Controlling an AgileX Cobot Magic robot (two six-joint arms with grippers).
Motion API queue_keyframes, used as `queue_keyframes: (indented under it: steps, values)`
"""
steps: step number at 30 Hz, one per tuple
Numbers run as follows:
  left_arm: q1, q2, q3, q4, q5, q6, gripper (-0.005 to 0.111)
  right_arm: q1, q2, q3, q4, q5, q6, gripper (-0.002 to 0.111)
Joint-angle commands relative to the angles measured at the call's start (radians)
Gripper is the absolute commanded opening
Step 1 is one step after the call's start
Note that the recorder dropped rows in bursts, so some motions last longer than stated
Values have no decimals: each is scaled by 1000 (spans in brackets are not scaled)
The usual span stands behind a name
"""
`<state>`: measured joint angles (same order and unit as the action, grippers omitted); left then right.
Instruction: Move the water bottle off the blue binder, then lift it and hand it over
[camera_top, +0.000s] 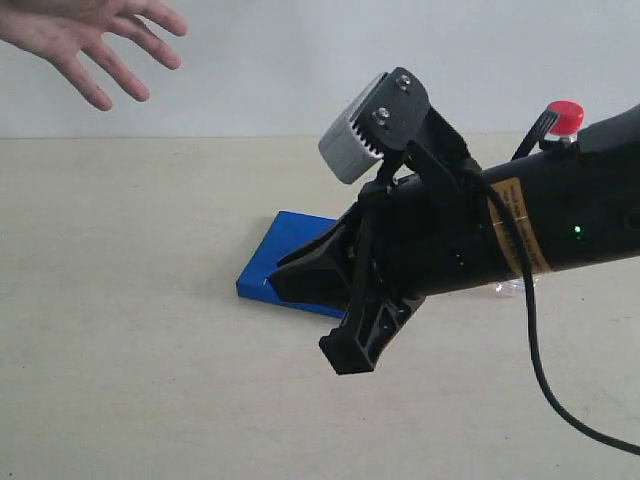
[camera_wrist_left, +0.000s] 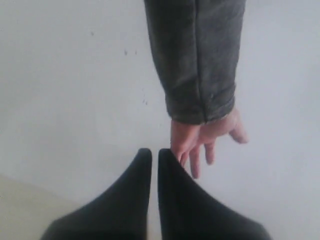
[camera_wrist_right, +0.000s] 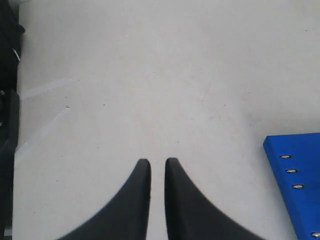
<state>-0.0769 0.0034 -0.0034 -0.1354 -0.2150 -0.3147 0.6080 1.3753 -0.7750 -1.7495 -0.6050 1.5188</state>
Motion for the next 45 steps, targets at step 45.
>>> queue_keyframes:
  steps: [45]
  values:
    - [-444, 1154, -520, 405, 414, 315, 4, 2, 507, -323, 20, 547, -63, 6]
